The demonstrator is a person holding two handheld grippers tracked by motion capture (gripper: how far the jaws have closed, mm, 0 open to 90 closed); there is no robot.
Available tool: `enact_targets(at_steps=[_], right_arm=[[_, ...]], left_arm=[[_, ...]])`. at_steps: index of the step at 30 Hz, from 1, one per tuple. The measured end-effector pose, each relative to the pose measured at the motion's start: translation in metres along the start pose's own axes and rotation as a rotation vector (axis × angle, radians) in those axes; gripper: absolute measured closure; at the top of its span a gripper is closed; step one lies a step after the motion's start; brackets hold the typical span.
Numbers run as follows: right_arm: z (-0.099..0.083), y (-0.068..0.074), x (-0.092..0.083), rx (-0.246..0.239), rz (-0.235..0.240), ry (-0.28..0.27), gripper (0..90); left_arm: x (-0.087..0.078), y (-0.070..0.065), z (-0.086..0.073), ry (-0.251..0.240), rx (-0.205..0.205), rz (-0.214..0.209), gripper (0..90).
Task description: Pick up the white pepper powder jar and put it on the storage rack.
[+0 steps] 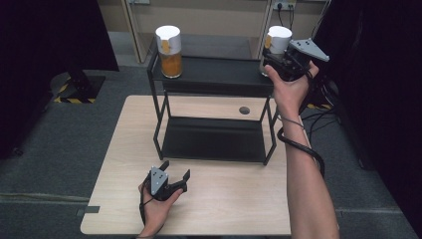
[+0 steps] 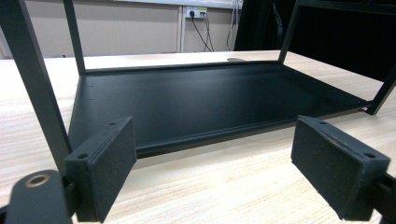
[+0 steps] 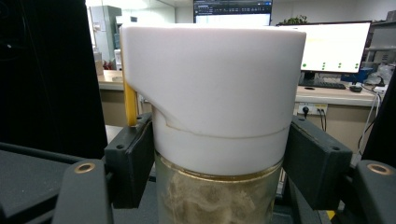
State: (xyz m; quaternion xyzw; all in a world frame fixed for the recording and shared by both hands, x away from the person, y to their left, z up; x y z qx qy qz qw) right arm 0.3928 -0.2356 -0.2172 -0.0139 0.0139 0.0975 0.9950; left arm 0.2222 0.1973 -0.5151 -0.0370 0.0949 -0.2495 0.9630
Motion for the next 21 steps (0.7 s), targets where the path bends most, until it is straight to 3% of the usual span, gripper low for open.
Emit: enact_targets(at_steps=[3,14,21], right_arm=[[0.000,0.002,-0.001,-0.021,0.000,-0.001,30.4],[-0.006,0.003,-0.004,-0.017,0.005,-0.019,28.0],[-0.008,0.005,-0.013,-0.037,0.018,-0.023,14.2]], left_arm=[[0.000,0.000,0.000,0.000,0.002,0.000,13.7],[0.000,-0.001,0.000,0.001,0.008,0.000,13.7],[0.000,-0.001,0.000,0.001,0.012,0.000,13.7]])
Point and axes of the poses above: each handheld gripper's, and its own axes: x roughly forward along the jaws, z roughly out of its top, y roughly to its left, the point moved 1 cm from there along x, roughly forward along the jaws, and after that the axes turned 5 degrees about -z, right-handed, at the moved point
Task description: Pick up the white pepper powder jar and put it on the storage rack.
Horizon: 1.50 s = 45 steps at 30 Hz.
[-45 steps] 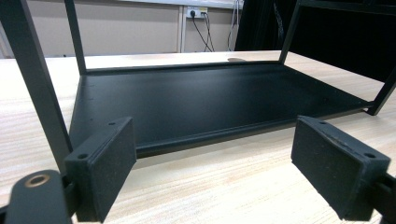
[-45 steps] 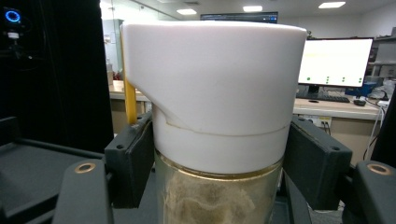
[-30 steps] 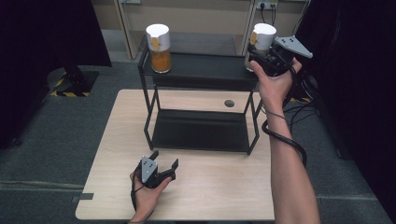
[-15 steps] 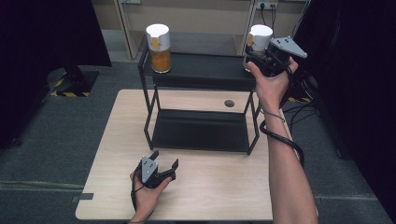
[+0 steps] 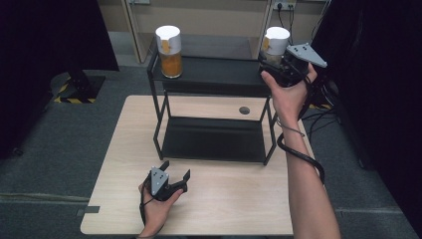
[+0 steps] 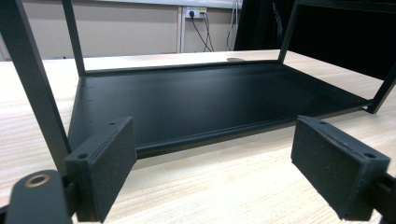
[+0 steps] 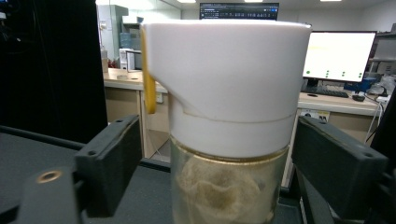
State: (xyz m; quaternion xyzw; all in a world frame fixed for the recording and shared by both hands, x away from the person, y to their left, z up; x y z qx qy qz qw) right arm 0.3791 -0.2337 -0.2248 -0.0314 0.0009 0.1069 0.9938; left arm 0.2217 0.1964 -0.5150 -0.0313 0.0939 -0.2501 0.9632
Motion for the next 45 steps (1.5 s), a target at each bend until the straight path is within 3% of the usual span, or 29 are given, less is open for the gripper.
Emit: enact_targets(at_steps=[5,18,45], right_arm=[[0.001,0.003,-0.009,-0.031,0.007,0.004,10.9],[-0.013,-0.002,-0.036,0.002,0.044,-0.019,8.6],[-0.048,-0.002,-0.076,-0.017,0.121,-0.032,8.3]], left_arm=[[0.000,0.000,0.000,0.000,0.000,0.000,13.7],[0.000,0.000,0.000,0.003,0.001,0.001,13.7],[0.000,-0.001,0.000,0.002,0.003,0.002,13.7]])
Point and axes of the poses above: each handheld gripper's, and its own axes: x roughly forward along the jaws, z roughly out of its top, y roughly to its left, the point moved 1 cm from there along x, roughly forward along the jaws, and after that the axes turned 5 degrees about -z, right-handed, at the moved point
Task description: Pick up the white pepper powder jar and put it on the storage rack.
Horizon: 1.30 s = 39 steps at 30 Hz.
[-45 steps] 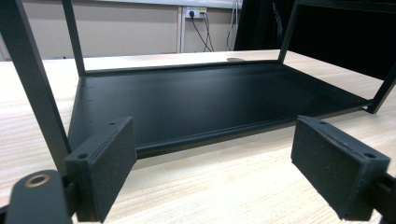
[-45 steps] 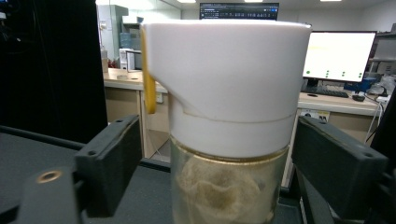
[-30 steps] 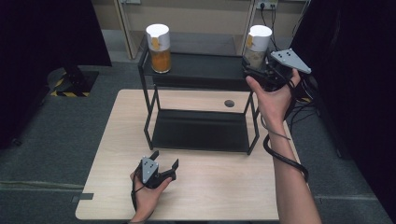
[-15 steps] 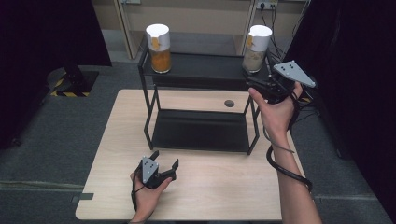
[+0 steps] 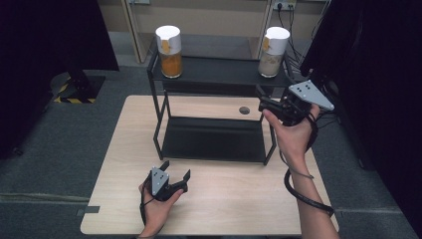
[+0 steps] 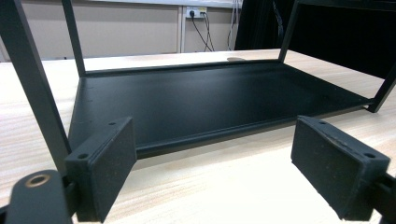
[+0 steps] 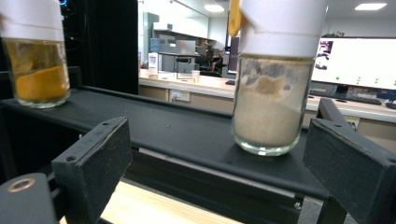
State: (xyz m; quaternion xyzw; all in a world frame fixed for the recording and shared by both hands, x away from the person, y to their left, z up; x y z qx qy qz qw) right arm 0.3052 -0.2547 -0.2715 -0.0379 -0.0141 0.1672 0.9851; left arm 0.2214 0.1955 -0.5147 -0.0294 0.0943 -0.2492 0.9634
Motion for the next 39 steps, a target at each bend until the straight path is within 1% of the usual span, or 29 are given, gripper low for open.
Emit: enact_targets(at_steps=[4,13,23,27,39], right_arm=[[-0.006,0.001,-0.006,0.001,0.010,-0.003,8.2],[-0.016,-0.001,-0.014,0.003,0.027,0.014,8.1],[-0.030,-0.001,-0.023,0.010,0.031,0.032,8.0],[-0.033,-0.001,-0.026,0.016,0.031,0.049,8.0],[-0.046,-0.003,-0.030,0.024,0.034,0.060,8.0]], left_arm=[[0.000,0.000,0.000,0.001,0.001,0.000,13.8],[0.000,-0.001,0.000,0.000,0.003,0.001,13.8],[0.000,-0.001,0.000,0.001,0.008,0.001,13.8],[0.000,-0.001,0.000,-0.001,0.006,0.000,13.8],[0.000,-0.002,-0.001,-0.002,0.010,0.000,13.8]])
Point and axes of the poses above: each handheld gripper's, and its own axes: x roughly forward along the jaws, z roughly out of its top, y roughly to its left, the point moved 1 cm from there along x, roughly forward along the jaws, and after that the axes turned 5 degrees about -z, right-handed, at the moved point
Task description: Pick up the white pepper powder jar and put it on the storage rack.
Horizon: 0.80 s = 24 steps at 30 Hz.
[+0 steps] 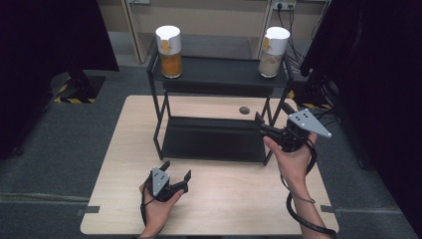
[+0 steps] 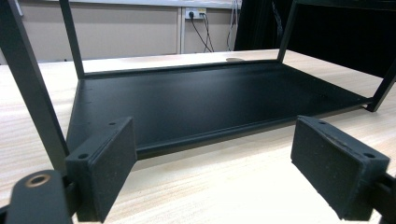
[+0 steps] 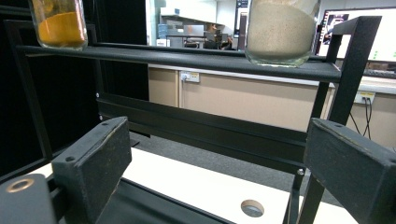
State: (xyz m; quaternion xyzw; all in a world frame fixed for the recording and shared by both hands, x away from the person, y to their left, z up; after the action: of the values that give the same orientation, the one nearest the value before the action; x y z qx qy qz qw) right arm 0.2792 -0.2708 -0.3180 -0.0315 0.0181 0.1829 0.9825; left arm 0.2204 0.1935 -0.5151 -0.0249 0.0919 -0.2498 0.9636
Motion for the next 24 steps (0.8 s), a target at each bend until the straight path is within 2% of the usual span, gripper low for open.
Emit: enact_targets(at_steps=[5,14,24], right_arm=[[-0.006,0.000,-0.001,-0.002,0.005,0.008,8.0],[-0.020,-0.001,-0.001,-0.002,0.024,0.052,7.7],[-0.039,0.000,-0.005,0.017,0.024,0.059,7.8]], left_arm=[[0.000,0.000,0.000,0.000,-0.001,0.000,13.8],[0.000,0.000,0.000,-0.002,-0.001,-0.001,13.8],[0.000,-0.001,0.000,-0.002,0.002,-0.001,13.8]])
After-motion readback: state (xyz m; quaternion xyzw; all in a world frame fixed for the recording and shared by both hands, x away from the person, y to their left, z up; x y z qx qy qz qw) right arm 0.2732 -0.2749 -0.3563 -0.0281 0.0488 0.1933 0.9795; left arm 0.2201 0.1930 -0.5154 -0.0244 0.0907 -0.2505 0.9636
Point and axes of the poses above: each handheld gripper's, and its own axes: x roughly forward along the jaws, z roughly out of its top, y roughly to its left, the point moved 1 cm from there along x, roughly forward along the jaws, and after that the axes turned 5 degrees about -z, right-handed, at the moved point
